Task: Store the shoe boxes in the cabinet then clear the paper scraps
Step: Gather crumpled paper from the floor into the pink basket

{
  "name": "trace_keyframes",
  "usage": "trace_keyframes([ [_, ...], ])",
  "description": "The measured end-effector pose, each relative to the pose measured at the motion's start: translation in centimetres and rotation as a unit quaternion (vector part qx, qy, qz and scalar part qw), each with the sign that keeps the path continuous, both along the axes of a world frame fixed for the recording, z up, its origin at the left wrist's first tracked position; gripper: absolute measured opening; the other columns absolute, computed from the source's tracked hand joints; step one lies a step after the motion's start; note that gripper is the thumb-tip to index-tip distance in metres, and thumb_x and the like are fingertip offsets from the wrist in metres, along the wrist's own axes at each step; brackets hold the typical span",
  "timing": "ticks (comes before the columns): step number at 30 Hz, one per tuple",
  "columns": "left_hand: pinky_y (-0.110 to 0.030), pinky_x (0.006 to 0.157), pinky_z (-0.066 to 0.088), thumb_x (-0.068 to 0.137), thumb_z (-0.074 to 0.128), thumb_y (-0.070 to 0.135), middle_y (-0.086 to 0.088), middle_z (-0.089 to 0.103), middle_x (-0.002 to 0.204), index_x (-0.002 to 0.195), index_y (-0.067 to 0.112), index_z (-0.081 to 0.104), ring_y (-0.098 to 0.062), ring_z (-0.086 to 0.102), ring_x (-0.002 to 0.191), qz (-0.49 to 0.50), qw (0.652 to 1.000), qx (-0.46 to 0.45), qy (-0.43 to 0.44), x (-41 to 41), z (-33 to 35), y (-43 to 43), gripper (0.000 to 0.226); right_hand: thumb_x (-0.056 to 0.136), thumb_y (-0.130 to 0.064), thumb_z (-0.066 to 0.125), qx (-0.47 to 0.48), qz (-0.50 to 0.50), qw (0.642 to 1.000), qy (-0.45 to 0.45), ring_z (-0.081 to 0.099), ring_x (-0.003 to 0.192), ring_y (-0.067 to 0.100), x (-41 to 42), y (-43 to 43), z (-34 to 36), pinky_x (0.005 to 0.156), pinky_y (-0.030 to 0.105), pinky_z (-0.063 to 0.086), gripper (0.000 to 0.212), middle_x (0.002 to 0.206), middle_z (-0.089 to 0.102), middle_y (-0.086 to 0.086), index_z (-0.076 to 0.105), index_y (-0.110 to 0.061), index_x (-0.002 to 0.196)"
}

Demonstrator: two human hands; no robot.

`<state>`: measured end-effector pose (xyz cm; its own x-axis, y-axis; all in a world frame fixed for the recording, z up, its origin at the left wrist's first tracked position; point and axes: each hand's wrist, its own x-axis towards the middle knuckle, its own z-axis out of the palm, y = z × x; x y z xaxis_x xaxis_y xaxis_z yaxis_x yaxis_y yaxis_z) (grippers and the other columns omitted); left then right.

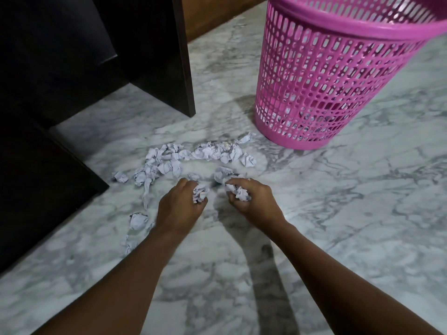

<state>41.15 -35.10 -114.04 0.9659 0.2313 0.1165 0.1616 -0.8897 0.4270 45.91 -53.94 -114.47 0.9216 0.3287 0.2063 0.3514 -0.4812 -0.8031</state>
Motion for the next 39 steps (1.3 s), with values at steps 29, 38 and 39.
trace_keyframes([
  [29, -0.027, 0.068, 0.042, 0.091, 0.057, 0.040, 0.003, 0.061, 0.077, 0.097, 0.017, 0.060, -0.021, 0.066, 0.079, 0.062, 0.854, -0.494, -0.153, 28.0, 32.7, -19.4, 0.024, 0.091, -0.022, 0.069, 0.043, -0.109, 0.992, -0.051, 0.062, 0.058, 0.008, 24.2, -14.1, 31.1, 0.056, 0.023, 0.046, 0.008, 0.074, 0.069, -0.004, 0.071, -0.017, 0.097],
  [38, -0.024, 0.066, 0.044, 0.089, 0.064, 0.043, -0.001, 0.064, 0.097, 0.111, 0.015, 0.063, -0.016, 0.059, 0.080, 0.013, 0.971, -0.228, 0.076, 29.3, 30.1, -18.0, 0.035, 0.088, -0.028, 0.073, -0.097, -0.073, 0.990, 0.070, 0.071, 0.089, 0.024, 24.6, -14.3, 30.0, 0.086, 0.040, 0.058, 0.059, 0.127, 0.065, 0.012, 0.050, -0.024, 0.142],
  [39, -0.023, 0.060, 0.044, 0.089, 0.065, 0.040, 0.000, 0.065, 0.088, 0.105, 0.017, 0.066, -0.013, 0.058, 0.070, 0.001, 0.977, -0.202, 0.070, 29.0, 30.2, -17.7, 0.028, 0.088, -0.027, 0.073, -0.102, -0.065, 0.989, 0.081, 0.071, 0.093, 0.025, 24.3, -14.2, 30.2, 0.090, 0.042, 0.056, 0.062, 0.133, 0.062, 0.012, 0.047, -0.024, 0.144],
])
